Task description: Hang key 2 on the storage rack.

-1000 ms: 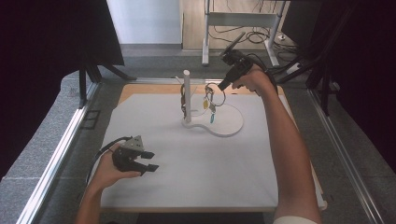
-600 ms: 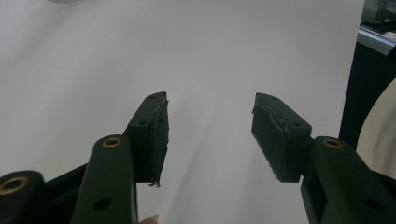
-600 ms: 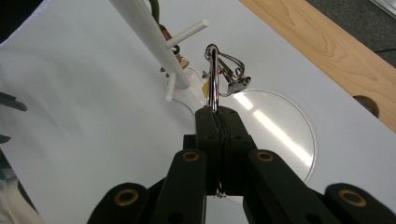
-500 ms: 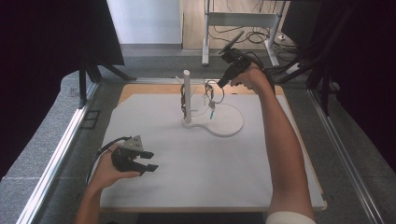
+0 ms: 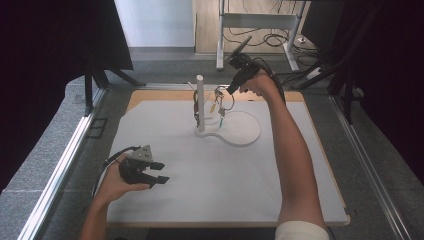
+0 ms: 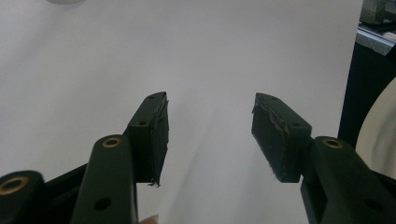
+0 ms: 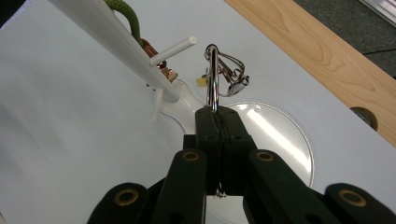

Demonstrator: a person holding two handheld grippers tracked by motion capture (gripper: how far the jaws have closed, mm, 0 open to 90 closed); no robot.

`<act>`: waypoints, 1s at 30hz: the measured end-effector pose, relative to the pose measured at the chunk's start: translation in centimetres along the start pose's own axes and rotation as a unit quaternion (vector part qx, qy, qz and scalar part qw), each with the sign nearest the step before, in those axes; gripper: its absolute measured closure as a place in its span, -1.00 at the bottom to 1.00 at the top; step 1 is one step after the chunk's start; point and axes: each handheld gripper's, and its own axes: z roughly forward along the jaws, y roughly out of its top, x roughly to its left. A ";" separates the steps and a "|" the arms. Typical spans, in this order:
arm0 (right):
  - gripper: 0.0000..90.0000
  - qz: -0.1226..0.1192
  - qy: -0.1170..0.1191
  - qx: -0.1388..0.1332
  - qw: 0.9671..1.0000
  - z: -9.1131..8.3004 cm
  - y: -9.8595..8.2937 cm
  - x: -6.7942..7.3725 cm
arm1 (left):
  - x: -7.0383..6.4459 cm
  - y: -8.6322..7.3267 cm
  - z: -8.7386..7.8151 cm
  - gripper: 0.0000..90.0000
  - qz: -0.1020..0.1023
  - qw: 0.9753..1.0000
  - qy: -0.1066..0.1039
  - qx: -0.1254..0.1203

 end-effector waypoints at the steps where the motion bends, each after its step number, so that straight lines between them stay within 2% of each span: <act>1: 0.96 0.000 -0.001 0.000 1.000 0.1 0.1 0.0 | 0.0 0.0 0.0 0.04 0.001 1.000 -0.001 0.000; 8: 0.96 -0.001 -0.002 -0.007 1.000 0.7 0.5 0.2 | 0.0 0.0 0.1 0.04 0.001 1.000 -0.002 0.002; 21: 0.95 -0.021 0.009 -0.004 1.000 1.7 1.0 2.0 | -0.1 0.0 0.2 0.04 0.002 1.000 -0.001 0.004; 30: 0.95 -0.024 0.031 -0.006 0.999 2.9 0.7 2.8 | -0.1 0.0 0.1 0.04 0.002 1.000 -0.001 0.003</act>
